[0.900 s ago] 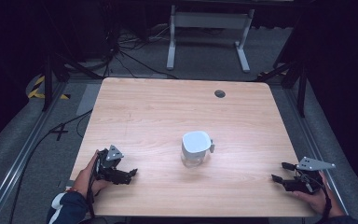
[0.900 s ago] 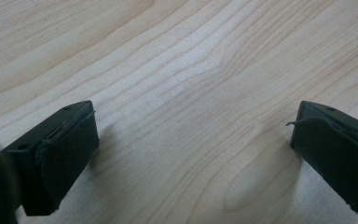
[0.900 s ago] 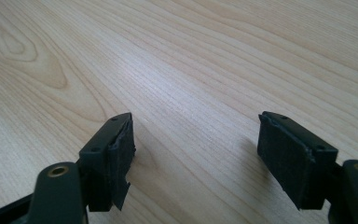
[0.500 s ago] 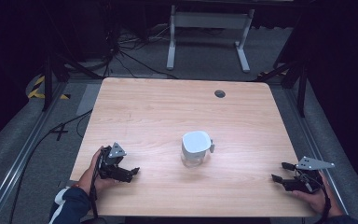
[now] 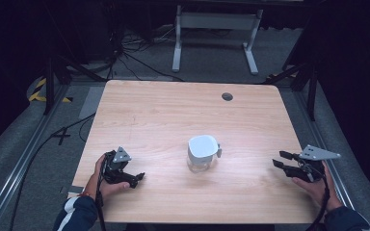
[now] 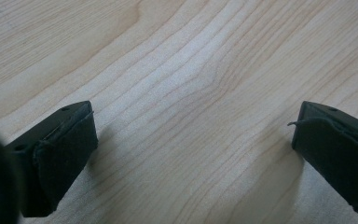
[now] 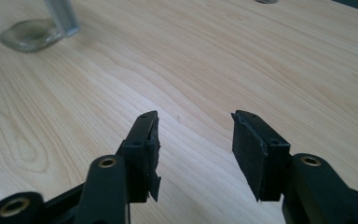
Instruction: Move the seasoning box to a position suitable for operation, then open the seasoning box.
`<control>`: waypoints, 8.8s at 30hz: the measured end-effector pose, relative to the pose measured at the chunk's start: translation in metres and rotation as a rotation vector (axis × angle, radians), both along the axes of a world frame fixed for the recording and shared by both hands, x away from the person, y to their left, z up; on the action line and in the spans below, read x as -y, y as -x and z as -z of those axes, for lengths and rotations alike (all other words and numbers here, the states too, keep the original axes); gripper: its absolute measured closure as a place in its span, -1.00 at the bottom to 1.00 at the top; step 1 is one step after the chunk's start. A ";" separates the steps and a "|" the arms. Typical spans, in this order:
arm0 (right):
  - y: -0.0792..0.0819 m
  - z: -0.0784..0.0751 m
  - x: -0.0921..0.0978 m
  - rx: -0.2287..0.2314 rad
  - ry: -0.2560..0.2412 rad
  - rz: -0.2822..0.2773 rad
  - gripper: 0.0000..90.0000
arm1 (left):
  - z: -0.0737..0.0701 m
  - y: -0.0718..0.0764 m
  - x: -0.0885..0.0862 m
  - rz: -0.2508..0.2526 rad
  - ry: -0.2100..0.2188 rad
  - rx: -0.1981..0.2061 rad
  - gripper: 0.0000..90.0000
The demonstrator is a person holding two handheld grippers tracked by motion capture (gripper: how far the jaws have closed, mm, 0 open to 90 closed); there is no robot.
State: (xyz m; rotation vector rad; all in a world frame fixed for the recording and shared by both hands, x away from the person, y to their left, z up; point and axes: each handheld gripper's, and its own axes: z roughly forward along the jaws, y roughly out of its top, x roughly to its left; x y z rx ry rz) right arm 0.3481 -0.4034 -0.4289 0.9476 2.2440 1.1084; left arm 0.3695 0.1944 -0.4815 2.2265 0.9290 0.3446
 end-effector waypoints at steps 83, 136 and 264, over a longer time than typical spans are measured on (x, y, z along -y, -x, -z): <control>-0.055 -0.063 -0.184 0.016 0.003 -0.395 1.00 | -0.005 0.005 0.024 -0.015 0.006 0.027 -0.64; -0.045 -0.055 -0.175 0.036 -0.001 -0.389 1.00 | -0.097 -0.011 0.142 0.243 0.091 0.284 0.95; 0.034 0.038 0.021 -0.139 0.030 0.059 -0.58 | -0.001 0.015 -0.029 0.028 0.021 0.020 -0.69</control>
